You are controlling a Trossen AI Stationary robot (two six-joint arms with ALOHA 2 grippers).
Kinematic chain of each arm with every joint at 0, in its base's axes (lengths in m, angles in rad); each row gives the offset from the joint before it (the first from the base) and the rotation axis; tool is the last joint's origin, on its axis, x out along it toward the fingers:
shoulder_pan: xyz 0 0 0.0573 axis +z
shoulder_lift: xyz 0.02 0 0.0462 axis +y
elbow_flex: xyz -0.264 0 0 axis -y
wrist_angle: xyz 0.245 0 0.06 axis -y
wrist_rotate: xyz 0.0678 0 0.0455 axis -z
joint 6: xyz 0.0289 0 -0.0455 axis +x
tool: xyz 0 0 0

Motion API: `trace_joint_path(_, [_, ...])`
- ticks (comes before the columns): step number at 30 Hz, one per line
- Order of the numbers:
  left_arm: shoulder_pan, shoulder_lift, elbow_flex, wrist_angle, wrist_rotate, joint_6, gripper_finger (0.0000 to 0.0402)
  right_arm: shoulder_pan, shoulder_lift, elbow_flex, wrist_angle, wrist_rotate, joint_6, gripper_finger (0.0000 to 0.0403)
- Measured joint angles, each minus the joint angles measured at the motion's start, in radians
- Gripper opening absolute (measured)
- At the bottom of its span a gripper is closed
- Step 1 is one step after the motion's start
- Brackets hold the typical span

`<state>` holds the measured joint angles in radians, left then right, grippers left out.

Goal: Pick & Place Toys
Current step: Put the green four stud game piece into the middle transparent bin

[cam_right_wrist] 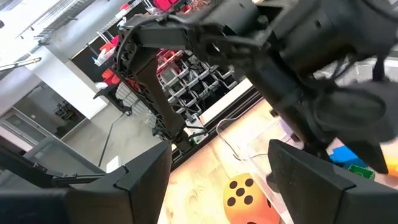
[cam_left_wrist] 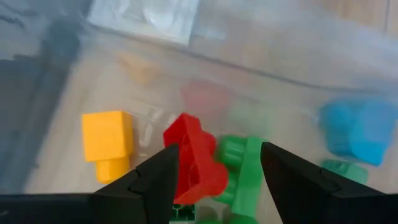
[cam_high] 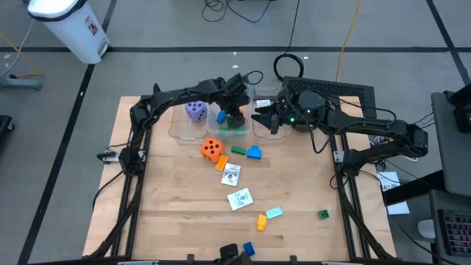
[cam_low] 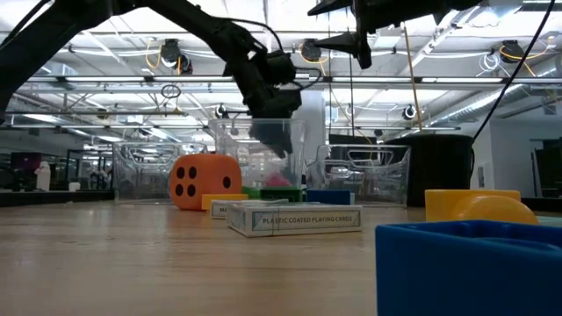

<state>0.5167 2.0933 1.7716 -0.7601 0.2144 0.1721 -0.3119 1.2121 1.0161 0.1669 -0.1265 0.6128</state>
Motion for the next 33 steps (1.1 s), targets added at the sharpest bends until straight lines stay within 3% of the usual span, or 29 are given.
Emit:
trace_joint_path(5, [-0.001,-0.017,0.112,-0.1,-0.006,-0.002,0.0229,0.0,0.0,0.0,0.0,0.0,0.0,0.0263])
trace_joint_path(11, [-0.001,-0.02,0.333,-0.288,-0.004,-0.006,0.0229,0.0,0.0,0.0,0.0,0.0,0.003,0.0263])
trace_joint_path(15, [0.004,-0.038,0.435,-0.341,0.068,-0.034,0.0229,0.0,0.0,-0.001,-0.001,0.0,0.003,0.0263])
trace_joint_path(19, [0.02,-0.11,0.45,-0.274,0.214,-0.114,0.0229,0.0,0.0,-0.001,-0.008,0.004,-0.02,0.0263])
trace_joint_path(23, [0.029,-0.184,0.45,-0.184,0.327,-0.188,0.023,0.016,0.0,-0.001,-0.023,0.1,-0.031,0.0263])
trace_joint_path(29, [-0.032,-0.294,0.446,-0.055,0.347,-0.246,0.023,0.072,0.0,-0.001,-0.016,0.171,-0.06,0.0263])
trace_joint_path(33, [-0.123,-0.362,0.37,0.108,0.344,-0.282,0.023,0.118,0.0,-0.001,-0.014,0.179,-0.065,0.0263])
